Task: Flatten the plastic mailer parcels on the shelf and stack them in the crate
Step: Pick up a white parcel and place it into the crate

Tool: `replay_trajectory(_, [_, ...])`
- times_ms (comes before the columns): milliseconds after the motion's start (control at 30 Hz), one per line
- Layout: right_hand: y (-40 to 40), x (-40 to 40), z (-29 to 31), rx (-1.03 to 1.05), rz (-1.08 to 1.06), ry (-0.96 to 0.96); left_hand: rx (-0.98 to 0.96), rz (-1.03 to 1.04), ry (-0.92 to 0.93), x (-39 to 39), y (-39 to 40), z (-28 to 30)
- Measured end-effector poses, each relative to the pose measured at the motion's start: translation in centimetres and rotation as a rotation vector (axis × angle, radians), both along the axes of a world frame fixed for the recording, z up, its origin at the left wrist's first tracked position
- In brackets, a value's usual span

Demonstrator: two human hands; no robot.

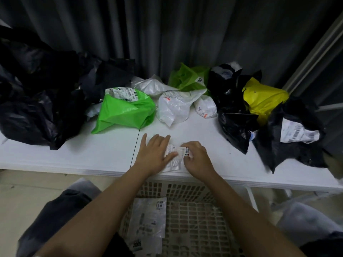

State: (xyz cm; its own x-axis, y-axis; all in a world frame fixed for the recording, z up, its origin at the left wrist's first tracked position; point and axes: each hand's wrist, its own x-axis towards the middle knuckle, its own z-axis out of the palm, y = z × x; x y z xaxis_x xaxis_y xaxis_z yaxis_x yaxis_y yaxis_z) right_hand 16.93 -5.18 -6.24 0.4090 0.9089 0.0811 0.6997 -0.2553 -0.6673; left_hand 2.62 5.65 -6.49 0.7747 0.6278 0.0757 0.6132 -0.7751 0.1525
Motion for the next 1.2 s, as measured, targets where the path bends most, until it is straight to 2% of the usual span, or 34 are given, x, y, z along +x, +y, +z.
replay_trajectory(67, [0.1, -0.3, -0.5, -0.091, 0.003, -0.184, 0.004, 0.01, -0.042, 0.1, -0.5, -0.7])
replay_trajectory(167, [0.8, -0.9, -0.9, -0.001, 0.086, -0.384, 0.004, 0.025, -0.055, 0.5, -0.8, -1.2])
replay_trajectory(233, [1.1, -1.3, -1.5, 0.0, 0.156, -0.391, 0.035, 0.023, -0.08, 0.7, -1.0, -1.4])
replay_trajectory(333, [0.8, -1.7, -2.9, -0.067, 0.138, -0.366, 0.093, 0.042, -0.133, 0.4, -1.2, -2.8])
replay_trajectory(700, [1.2, -2.1, -3.4, -0.14, 0.064, -0.413, 0.017, 0.077, -0.076, 0.2, -1.4, -3.7])
replay_trajectory(1000, [1.7, -2.1, -3.9, -0.145, 0.07, -0.372, -0.061, 0.123, -0.042, 0.5, -1.9, -3.4])
replay_trajectory(1067, [2.0, -1.9, -3.4, -0.024, -0.038, -0.236, -0.07, 0.146, -0.045, 0.6, -1.9, -3.4])
replay_trajectory(1133, [2.6, -1.1, -2.3, 0.086, -0.248, -0.089, -0.08, 0.152, -0.043, 0.6, -1.7, -3.3])
replay_trajectory(1200, [3.5, 0.3, -1.6, -0.044, -0.384, -0.008, -0.085, 0.126, -0.039, 0.5, -1.4, -3.1])
